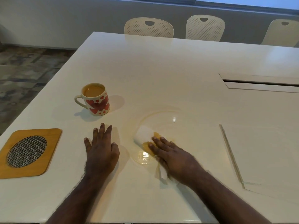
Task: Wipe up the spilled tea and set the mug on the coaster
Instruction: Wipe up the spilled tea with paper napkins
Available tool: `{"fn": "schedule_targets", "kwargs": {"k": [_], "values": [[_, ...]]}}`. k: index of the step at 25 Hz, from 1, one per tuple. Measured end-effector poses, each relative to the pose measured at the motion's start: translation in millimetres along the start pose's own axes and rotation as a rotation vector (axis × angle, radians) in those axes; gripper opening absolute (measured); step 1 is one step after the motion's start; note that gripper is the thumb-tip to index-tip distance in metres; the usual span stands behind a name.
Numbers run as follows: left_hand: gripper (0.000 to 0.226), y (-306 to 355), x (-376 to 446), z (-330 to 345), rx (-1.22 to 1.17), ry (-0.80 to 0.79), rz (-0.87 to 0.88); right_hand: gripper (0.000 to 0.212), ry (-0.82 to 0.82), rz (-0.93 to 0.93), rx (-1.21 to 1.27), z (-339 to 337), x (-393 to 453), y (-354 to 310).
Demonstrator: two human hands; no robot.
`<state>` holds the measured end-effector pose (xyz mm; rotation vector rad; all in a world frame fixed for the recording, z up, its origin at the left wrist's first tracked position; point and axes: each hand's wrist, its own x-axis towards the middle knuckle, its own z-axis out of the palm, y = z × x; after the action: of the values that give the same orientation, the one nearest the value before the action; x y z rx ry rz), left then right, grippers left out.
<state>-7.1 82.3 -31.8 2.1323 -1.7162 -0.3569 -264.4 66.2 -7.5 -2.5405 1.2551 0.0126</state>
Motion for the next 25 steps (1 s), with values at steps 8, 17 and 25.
{"fn": "schedule_targets", "kwargs": {"k": [8,17,25], "values": [[0.049,33,10,0,-0.031,-0.008,0.218,0.071,0.184,0.403,0.145,-27,-36,20],[0.032,81,28,8,0.001,-0.038,0.305,0.029,0.228,0.591,0.236,-15,-37,-9],[0.026,89,6,11,-0.339,-0.110,0.175,0.041,0.416,0.507,0.509,-23,10,-18]]}}
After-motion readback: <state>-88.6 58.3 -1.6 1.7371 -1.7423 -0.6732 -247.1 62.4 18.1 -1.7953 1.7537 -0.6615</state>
